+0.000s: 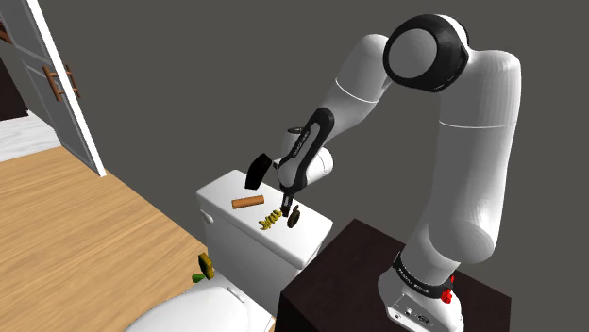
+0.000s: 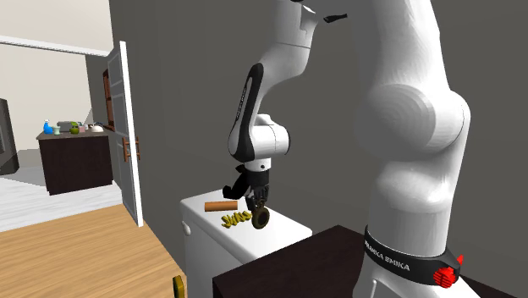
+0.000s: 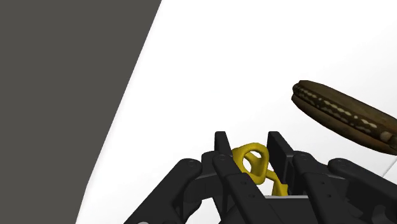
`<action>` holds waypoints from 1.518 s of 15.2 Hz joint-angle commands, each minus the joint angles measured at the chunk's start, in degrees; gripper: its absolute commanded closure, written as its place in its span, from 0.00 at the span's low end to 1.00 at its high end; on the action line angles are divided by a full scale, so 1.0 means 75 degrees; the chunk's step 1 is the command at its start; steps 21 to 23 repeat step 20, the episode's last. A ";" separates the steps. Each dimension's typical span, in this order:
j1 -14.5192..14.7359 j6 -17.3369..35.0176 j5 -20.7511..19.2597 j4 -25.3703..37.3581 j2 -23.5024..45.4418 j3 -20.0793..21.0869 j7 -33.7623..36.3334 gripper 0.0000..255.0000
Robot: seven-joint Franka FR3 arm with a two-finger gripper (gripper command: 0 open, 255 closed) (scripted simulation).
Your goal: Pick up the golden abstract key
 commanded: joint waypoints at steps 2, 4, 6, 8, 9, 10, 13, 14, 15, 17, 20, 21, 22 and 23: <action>0.0000 0.0000 0.0000 0.0001 0.0001 0.0001 0.0000 1.00; 0.0018 -0.0087 -0.0033 -0.0027 -0.0115 -0.0031 0.0018 1.00; 0.0068 -0.0283 -0.0112 -0.0072 -0.0356 -0.0098 0.0078 1.00; 0.0113 -0.0483 -0.0195 -0.0109 -0.0595 -0.0160 0.0140 1.00; 0.0132 -0.0585 -0.0238 -0.0125 -0.0713 -0.0189 0.0172 1.00; 0.0150 -0.0687 -0.0281 -0.0139 -0.0830 -0.0216 0.0204 1.00; 0.0193 -0.1000 -0.0412 -0.0170 -0.1177 -0.0284 0.0299 1.00; 0.0204 -0.1106 -0.0454 -0.0177 -0.1291 -0.0303 0.0330 1.00; 0.0213 -0.1212 -0.0496 -0.0181 -0.1404 -0.0319 0.0360 1.00; 0.0226 -0.1428 -0.0576 -0.0184 -0.1626 -0.0347 0.0418 1.00; 0.0230 -0.1553 -0.0621 -0.0182 -0.1751 -0.0359 0.0450 1.00; 0.0230 -0.1553 -0.0621 -0.0182 -0.1751 -0.0359 0.0450 1.00; 0.0230 -0.1553 -0.0621 -0.0182 -0.1751 -0.0359 0.0450 1.00; 0.0230 -0.1553 -0.0621 -0.0182 -0.1751 -0.0359 0.0450 1.00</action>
